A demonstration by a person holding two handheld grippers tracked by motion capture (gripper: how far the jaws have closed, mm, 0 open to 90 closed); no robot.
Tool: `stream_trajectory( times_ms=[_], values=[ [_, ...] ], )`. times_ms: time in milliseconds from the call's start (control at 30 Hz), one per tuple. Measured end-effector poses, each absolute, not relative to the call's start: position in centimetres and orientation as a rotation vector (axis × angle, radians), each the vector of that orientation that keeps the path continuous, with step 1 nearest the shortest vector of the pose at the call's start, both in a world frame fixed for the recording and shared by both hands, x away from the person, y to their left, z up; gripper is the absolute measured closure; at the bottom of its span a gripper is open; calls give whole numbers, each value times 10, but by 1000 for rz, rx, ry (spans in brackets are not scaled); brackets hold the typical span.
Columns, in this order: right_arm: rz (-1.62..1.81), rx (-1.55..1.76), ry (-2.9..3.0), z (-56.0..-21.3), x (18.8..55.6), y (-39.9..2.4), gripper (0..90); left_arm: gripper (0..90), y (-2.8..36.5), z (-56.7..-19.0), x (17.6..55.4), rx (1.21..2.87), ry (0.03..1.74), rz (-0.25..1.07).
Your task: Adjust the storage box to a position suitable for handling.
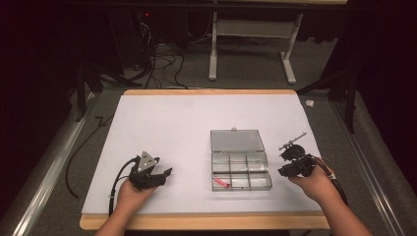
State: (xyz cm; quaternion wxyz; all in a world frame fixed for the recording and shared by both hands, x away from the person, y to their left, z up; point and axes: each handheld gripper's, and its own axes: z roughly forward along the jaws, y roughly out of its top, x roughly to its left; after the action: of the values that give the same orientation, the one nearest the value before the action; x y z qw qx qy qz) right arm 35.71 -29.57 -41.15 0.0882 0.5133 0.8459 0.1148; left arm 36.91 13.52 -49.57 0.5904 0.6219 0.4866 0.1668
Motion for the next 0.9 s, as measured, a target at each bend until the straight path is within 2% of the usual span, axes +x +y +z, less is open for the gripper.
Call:
stream_trajectory(
  times_ms=[433,600,900],
  values=[
    [380,1580,2470,-431,353,-307,633,354,135,-496,369,1444,1134,390],
    [437,1586,2415,-435,349,-310,560,355,135,-496,369,1444,1134,390],
    [564,1582,2316,-440,339,-316,496,358,135,-496,369,1443,1136,393]
  ],
)
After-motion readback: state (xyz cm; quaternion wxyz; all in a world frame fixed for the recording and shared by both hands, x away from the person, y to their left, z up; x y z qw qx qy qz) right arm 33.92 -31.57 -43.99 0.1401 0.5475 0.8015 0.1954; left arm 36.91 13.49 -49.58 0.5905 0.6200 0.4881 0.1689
